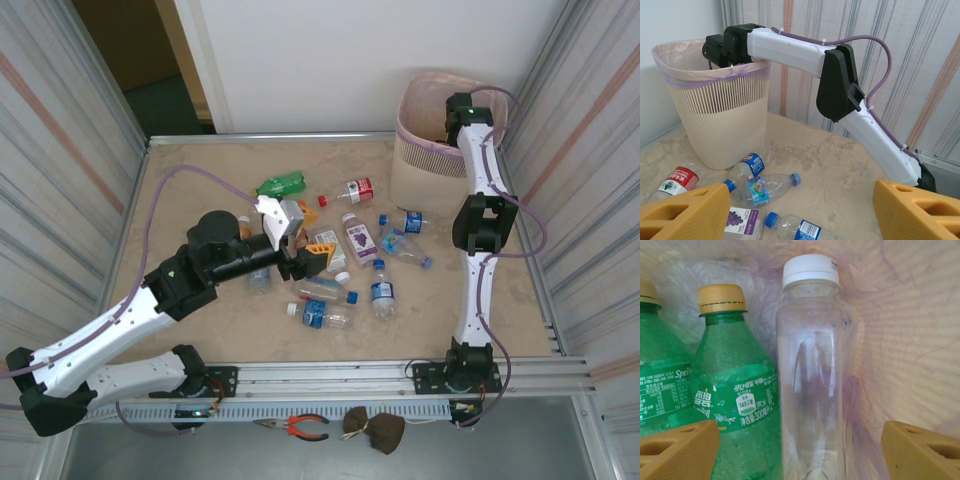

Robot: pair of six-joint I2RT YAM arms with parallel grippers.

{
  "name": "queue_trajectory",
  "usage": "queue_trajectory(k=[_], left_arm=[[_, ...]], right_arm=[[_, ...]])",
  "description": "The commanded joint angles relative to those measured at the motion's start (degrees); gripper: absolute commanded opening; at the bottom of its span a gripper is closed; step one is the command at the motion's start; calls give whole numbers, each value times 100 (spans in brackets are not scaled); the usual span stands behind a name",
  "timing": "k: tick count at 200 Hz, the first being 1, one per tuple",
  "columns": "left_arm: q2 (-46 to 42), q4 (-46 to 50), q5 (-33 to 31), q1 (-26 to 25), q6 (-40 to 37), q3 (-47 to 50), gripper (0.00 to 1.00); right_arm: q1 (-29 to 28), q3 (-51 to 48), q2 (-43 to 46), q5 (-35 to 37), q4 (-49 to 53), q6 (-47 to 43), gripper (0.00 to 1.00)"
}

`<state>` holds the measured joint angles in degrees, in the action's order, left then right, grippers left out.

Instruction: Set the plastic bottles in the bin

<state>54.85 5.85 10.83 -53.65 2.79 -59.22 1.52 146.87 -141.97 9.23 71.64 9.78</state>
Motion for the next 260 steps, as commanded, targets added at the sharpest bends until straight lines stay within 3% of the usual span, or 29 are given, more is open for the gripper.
queue_trajectory(k=[1,48,131,260], left_arm=[[-40,52,-201,12,5,-19,75],[129,437,-667,149,171,-142,76],[434,961,25,1818,1385,70,71],[1737,2859,117,3538,932,-384,71]], right_arm=[[-46,165,529,122,114,-49,83],[-149,164,1031,248,37,-102,83],[-415,176,2108,347,-176,-205,83],[-768,-752,3939,-264,-351,22,83]])
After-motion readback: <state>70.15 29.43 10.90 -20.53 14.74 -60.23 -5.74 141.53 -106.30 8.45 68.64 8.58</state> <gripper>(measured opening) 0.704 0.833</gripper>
